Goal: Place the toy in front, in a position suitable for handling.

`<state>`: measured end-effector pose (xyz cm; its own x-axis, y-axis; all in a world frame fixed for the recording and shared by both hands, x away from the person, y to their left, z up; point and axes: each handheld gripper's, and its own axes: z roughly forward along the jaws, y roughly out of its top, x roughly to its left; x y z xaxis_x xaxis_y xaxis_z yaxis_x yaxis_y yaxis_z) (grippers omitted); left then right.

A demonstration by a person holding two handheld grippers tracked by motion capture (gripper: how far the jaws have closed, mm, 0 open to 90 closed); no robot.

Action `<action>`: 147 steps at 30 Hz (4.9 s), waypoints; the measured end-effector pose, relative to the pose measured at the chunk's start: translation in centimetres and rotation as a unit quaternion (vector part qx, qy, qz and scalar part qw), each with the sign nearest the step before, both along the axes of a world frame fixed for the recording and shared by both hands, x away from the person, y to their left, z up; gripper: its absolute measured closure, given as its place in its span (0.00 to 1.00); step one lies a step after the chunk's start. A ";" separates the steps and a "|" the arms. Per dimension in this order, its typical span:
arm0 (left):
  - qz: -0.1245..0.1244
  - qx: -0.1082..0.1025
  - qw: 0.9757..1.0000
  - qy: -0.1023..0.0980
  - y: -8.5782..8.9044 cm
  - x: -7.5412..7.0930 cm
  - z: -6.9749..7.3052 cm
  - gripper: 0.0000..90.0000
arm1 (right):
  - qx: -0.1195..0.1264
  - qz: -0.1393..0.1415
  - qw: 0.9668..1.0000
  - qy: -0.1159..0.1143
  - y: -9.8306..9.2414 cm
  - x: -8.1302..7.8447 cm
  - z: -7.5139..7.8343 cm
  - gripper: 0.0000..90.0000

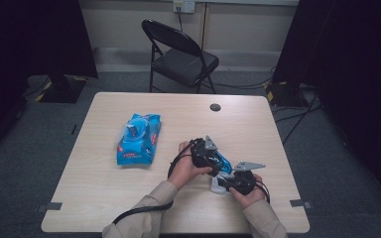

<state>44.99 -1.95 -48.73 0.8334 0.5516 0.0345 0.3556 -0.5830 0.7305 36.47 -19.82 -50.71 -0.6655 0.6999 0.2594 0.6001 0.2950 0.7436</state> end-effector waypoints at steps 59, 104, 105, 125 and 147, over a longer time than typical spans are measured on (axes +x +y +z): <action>-0.016 -0.006 1.000 0.003 0.2 0.0 0.0 0.00 | 0.010 -0.154 0.987 -0.038 1.7 12.8 1.6 0.97; -0.014 0.005 1.000 0.007 -0.2 -0.1 0.1 0.00 | -0.002 -0.076 0.997 0.020 -1.7 9.8 0.1 0.98; -0.014 0.005 1.000 0.007 -0.2 -0.1 0.1 0.00 | -0.001 -0.075 0.997 0.021 -1.8 9.8 0.1 0.98; -0.020 0.010 1.000 0.011 -0.4 -0.2 0.2 0.00 | 0.006 -0.066 0.998 0.023 -3.5 8.1 0.0 0.97; -0.025 0.017 0.999 0.012 -0.6 -0.4 0.3 0.00 | 0.019 -0.071 0.997 0.017 -5.5 5.4 -0.2 0.97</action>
